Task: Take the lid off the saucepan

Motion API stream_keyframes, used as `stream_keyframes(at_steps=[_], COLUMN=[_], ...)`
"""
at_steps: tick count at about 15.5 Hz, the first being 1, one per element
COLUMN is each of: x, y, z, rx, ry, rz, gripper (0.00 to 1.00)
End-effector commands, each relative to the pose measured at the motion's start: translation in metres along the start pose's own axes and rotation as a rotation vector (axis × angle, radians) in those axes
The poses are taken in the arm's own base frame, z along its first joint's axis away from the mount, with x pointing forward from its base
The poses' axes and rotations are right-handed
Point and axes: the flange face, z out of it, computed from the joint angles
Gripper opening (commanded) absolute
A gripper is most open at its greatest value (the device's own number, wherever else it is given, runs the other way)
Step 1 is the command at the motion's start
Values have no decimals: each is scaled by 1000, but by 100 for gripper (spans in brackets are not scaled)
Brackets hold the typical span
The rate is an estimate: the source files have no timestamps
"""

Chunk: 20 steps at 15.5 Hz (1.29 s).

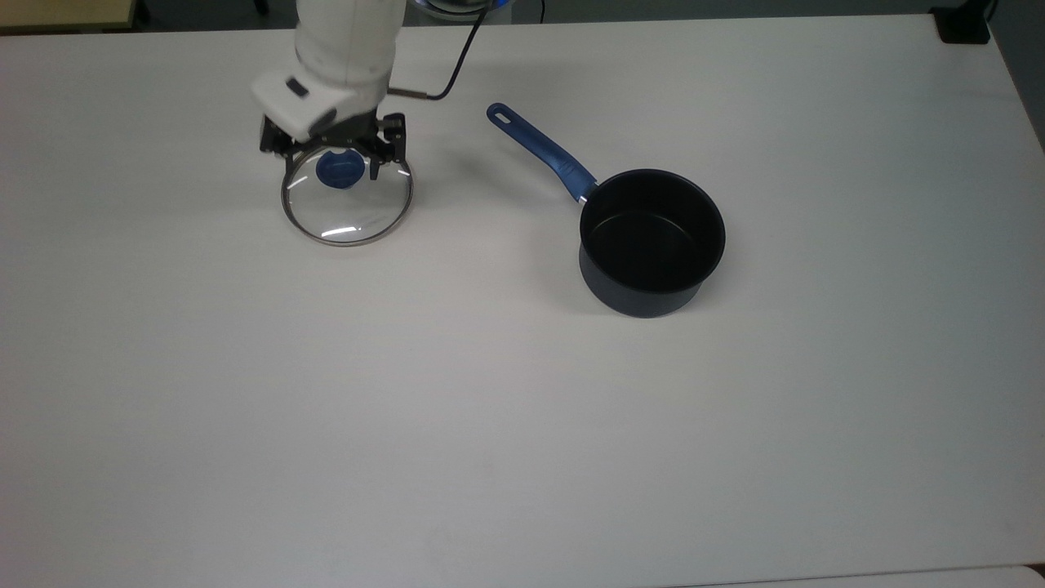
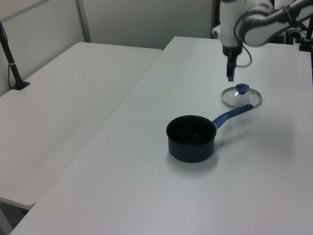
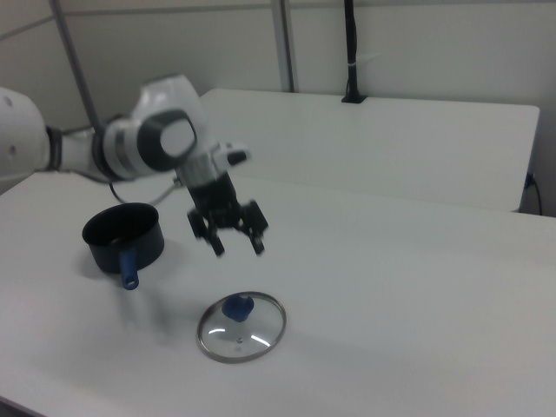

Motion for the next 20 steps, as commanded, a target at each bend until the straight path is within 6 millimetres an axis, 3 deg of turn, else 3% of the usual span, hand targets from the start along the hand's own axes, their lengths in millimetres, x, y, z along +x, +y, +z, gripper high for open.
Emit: stream_keyframes(at_steps=[1, 5, 6, 7, 10, 13, 20], x=[-5, -27, -29, -32, -29, -22, -26], y=[7, 1, -9, -7, -15, -13, -4], z=[-107, -187, -195, -199, -201, -195, -197], rx=[87, 189, 214, 226, 230, 223, 227], ry=[49, 59, 52, 56, 59, 89, 89], rz=[135, 155, 152, 184, 193, 106, 125], gripper=[100, 100, 100, 100, 100, 100, 100])
